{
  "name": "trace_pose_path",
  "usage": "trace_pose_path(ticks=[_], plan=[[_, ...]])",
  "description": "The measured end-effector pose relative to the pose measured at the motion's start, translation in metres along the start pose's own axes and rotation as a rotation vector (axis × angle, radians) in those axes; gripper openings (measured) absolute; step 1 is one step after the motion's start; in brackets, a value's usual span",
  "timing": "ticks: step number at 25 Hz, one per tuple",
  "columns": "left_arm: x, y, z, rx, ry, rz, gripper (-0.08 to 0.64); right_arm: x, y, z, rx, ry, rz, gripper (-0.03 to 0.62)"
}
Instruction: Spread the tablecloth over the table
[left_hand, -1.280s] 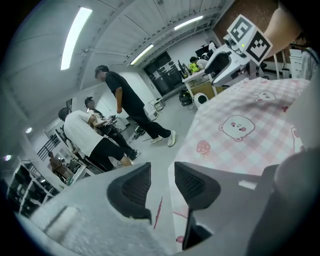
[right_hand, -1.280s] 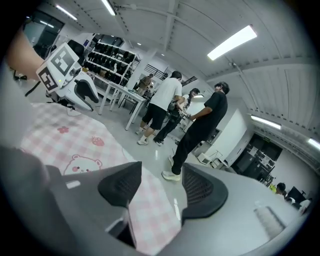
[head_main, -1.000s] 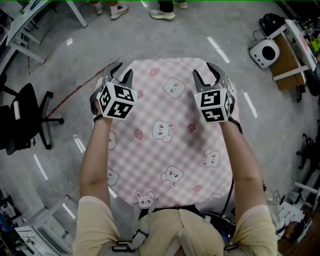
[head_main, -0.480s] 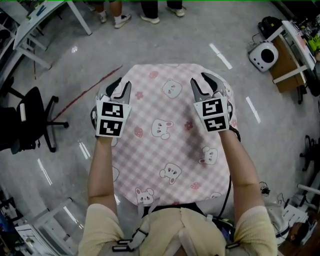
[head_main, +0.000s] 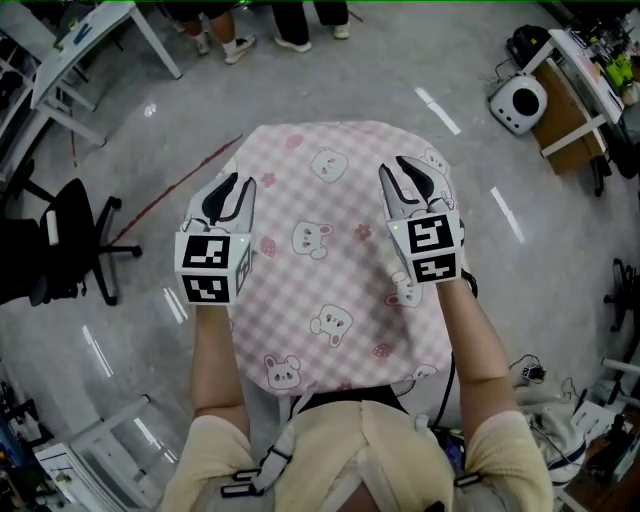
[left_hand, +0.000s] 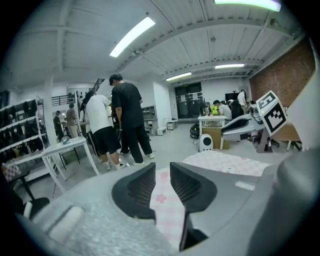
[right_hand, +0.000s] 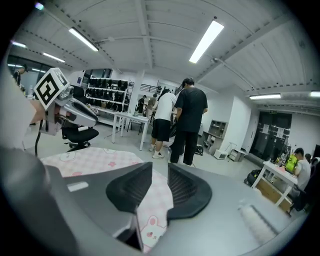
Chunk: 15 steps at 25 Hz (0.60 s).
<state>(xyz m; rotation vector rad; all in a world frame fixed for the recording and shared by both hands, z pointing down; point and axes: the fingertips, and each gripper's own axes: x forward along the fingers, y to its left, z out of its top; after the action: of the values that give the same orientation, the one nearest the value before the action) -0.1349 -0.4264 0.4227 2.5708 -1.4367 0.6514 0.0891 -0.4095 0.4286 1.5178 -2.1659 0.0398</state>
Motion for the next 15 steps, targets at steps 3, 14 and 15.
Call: trace_pose_path(ticks=[3, 14, 15], plan=[[-0.019, -0.011, 0.007, -0.061, -0.035, 0.006, 0.097, -0.024, -0.002, 0.001, 0.016, -0.009, -0.016, 0.103], [-0.06, -0.063, 0.008, -0.14, -0.053, -0.004, 0.069, -0.086, -0.003, -0.01, 0.123, -0.024, -0.039, 0.087], [-0.063, -0.066, 0.006, -0.141, -0.044, -0.004, 0.055, -0.091, -0.001, -0.011, 0.125, -0.022, -0.036, 0.087]])
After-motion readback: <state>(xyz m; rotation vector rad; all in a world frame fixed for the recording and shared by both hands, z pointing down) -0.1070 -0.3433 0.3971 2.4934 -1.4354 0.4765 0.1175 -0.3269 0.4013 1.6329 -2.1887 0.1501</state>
